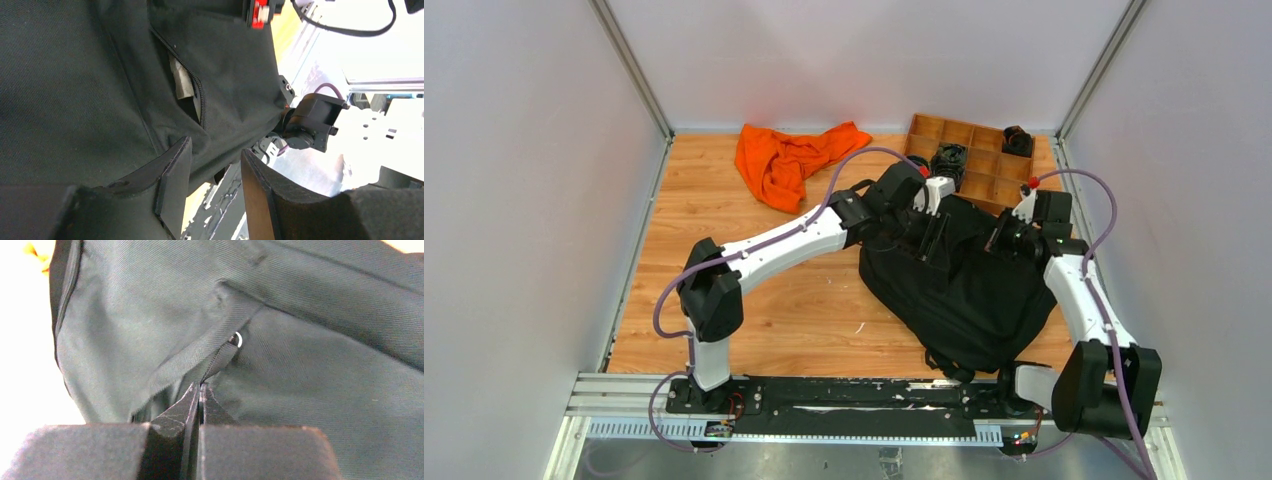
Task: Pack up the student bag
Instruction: Zip the student bag at the center of the board.
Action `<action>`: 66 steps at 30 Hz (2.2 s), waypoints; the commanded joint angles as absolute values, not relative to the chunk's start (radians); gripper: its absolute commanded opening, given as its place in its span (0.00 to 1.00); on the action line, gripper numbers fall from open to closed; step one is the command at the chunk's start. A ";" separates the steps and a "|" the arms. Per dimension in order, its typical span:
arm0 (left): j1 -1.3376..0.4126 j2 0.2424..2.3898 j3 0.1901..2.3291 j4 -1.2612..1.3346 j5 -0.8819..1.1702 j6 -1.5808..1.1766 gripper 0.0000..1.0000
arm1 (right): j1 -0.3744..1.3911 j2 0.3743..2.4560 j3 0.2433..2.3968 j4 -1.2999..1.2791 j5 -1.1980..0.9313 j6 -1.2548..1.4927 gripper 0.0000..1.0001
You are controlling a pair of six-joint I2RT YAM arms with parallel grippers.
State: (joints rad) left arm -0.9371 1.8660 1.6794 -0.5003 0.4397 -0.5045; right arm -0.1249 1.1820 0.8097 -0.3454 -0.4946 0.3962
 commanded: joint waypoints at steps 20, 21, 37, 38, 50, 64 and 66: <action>-0.930 1.874 1.655 -0.400 0.500 -0.598 0.41 | 0.029 1.013 0.740 -0.372 -0.408 0.465 0.00; -0.930 1.881 1.660 -0.390 0.505 -0.610 0.41 | 0.028 1.007 0.750 -0.373 -0.405 0.470 0.00; -0.896 2.093 1.878 -0.302 0.595 -0.812 0.41 | -0.061 0.959 0.729 -0.365 -0.306 0.436 0.00; -0.895 2.103 1.886 -0.310 0.598 -0.817 0.41 | -0.065 0.957 0.730 -0.372 -0.304 0.431 0.00; -0.890 2.196 1.886 -0.197 0.598 -0.966 0.47 | -0.074 0.937 0.714 -0.369 -0.312 0.429 0.00; -0.885 2.269 1.851 -0.043 0.577 -1.165 0.53 | -0.074 0.927 0.709 -0.318 -0.426 0.427 0.00; -0.885 2.291 1.858 -0.009 0.592 -1.201 0.53 | -0.074 0.931 0.709 -0.320 -0.436 0.424 0.00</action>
